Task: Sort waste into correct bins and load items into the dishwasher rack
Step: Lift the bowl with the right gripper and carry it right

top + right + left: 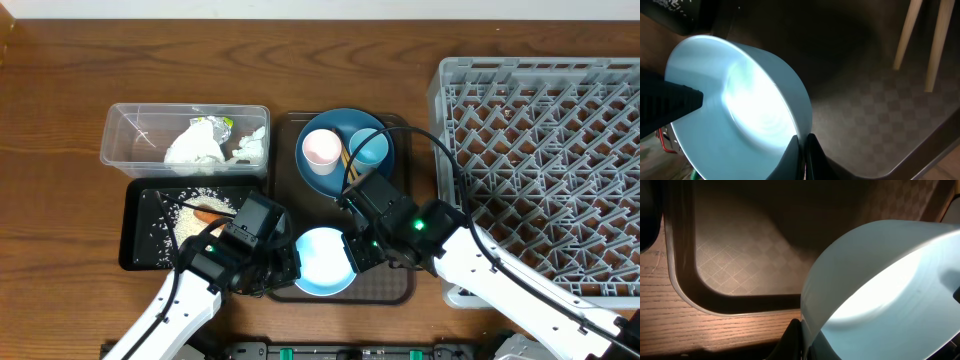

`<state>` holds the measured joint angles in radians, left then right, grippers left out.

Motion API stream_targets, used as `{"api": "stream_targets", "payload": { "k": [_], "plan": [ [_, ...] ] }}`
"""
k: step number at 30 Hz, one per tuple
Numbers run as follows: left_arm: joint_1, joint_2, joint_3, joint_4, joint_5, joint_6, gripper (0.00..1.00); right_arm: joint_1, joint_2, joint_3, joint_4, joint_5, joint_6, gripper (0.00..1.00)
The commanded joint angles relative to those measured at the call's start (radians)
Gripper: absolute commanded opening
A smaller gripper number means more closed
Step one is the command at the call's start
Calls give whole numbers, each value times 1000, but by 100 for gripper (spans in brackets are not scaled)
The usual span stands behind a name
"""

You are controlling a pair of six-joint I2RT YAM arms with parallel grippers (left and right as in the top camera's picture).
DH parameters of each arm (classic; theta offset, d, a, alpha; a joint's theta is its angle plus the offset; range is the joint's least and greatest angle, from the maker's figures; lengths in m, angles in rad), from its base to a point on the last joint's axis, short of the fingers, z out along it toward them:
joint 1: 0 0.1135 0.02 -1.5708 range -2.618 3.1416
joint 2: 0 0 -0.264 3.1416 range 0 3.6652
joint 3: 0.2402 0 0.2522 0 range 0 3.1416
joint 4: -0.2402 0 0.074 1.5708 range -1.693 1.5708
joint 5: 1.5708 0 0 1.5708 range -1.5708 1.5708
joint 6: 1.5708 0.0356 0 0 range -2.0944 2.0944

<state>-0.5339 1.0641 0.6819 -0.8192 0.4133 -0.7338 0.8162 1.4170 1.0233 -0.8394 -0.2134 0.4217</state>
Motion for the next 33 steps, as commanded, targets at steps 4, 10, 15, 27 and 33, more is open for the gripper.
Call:
{"api": "stream_targets", "payload": {
  "k": [4, 10, 15, 27, 33],
  "plan": [
    [-2, -7, 30, 2, 6, 6, 11, 9, -1, -6, 3, -6, -10, 1],
    [-2, -8, 55, 0, 7, 7, 26, 9, -1, -6, 34, 51, -10, 1],
    [-2, -10, 93, -3, 26, 18, 41, 9, -1, -6, 63, 101, -10, 1],
    [-2, -21, 111, -2, 31, 26, 54, -1, -3, -4, 77, 377, -33, 1],
    [-2, -21, 111, -3, 31, 26, 58, 0, -34, 10, 92, 547, -151, 1]
  ]
}}
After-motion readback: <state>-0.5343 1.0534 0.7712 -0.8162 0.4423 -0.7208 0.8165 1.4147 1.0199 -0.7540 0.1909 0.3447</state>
